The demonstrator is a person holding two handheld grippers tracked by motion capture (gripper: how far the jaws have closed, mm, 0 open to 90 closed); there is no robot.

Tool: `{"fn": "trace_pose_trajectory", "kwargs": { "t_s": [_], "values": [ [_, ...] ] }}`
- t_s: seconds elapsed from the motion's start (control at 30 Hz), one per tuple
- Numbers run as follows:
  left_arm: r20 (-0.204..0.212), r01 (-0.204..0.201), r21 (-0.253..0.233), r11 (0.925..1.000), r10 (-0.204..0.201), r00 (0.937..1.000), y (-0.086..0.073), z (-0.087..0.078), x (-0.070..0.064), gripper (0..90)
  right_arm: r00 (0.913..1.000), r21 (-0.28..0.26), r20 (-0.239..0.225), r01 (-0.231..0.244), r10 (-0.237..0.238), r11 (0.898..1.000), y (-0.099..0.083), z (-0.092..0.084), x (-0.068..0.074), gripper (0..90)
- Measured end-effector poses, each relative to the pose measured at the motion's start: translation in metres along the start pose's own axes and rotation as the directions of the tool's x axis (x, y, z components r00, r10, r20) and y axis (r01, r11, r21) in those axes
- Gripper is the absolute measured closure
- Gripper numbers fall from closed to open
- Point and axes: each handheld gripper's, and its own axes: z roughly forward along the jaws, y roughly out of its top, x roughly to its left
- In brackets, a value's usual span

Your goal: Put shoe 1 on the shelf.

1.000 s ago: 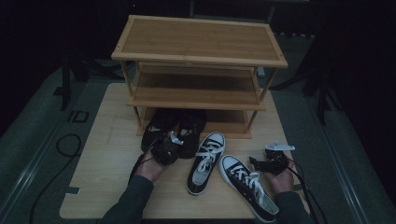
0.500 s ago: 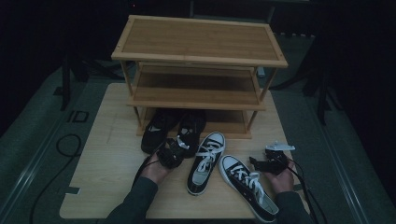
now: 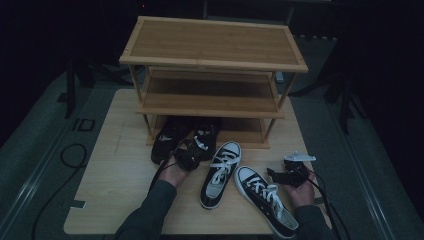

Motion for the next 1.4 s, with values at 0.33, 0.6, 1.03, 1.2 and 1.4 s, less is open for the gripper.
{"fn": "trace_pose_trajectory", "kwargs": {
  "t_s": [0.33,0.6,1.03,1.2,1.4],
  "values": [
    [-0.007,0.024,-0.01,0.9997,-0.024,0.9997,-0.002,0.002,0.005,90.0,1.0,0.0,-0.001,0.0,0.0,1.0,0.0,0.0,0.0,15.7],
    [-0.014,0.048,-0.012,0.9988,-0.048,0.9988,0.001,0.005,0.011,90.0,1.0,0.0,0.0,0.002,-0.002,1.0,0.0,0.0,0.0,15.7],
    [-0.006,0.048,-0.006,0.9988,-0.048,0.9988,0.018,0.018,0.012,90.0,1.0,0.0,-0.001,0.002,-0.002,1.0,0.0,0.0,0.0,15.7],
    [-0.004,0.045,-0.006,0.999,-0.045,0.999,0.022,0.021,0.012,90.0,1.0,0.0,-0.001,0.001,-0.001,1.0,0.0,0.0,0.0,15.7],
    [-0.006,0.044,-0.013,0.9989,-0.045,0.999,0.023,0.022,0.012,90.0,1.0,0.0,-0.001,0.001,-0.001,1.0,0.0,0.0,0.0,15.7]
  ]
}}
